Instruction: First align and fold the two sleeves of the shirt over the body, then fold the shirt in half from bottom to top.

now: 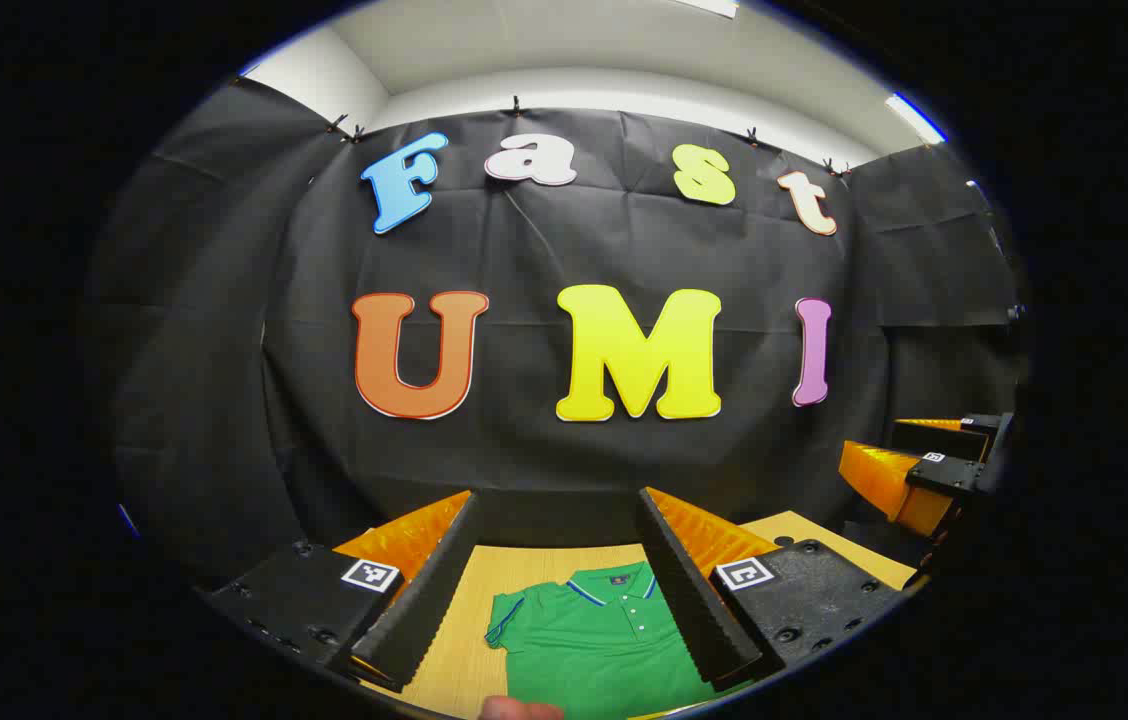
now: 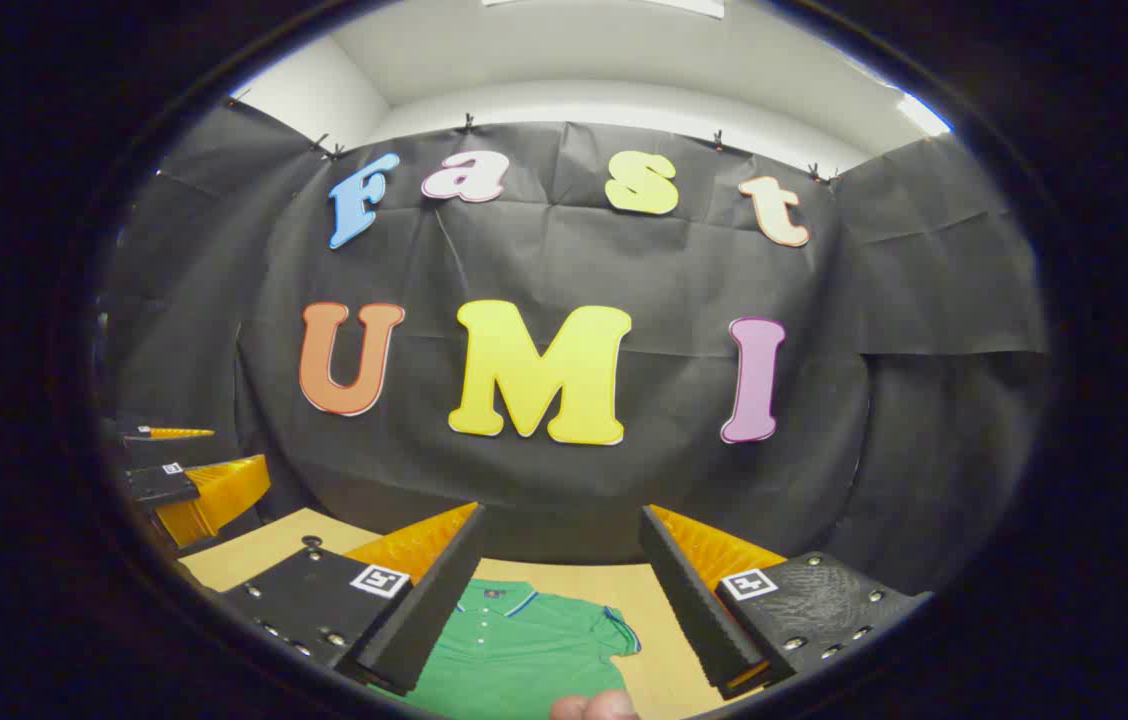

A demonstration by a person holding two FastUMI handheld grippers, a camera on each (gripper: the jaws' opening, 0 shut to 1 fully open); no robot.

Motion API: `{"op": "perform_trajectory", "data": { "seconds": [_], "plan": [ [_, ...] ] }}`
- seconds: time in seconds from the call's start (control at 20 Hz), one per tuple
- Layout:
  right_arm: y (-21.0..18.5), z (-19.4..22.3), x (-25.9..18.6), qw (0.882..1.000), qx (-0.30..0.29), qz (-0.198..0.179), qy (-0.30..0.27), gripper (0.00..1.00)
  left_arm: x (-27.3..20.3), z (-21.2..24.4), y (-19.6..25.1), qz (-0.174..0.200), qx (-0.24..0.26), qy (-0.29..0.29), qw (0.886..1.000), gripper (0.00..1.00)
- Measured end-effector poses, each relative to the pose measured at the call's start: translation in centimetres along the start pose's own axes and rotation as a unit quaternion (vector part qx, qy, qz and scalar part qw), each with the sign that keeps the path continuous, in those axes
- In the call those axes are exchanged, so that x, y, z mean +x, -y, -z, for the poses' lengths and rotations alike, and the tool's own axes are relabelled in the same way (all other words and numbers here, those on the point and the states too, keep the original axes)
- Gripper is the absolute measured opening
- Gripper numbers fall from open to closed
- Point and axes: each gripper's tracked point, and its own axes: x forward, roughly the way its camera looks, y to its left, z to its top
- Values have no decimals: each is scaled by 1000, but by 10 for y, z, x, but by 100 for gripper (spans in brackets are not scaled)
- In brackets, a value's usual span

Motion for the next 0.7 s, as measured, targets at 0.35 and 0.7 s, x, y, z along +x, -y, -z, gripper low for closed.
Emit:
{"op": "perform_trajectory", "data": {
  "seconds": [0.35, 0.7],
  "plan": [
    [7, 9, 3, 1000, -1, 3, -16, 97, 7, 5, 8, 14, -4, -12, 1000, 99],
    [21, 14, 4, 1000, -6, 4, -21, 97, 6, 1, 11, 10, 5, -7, 1000, 99]
  ]
}}
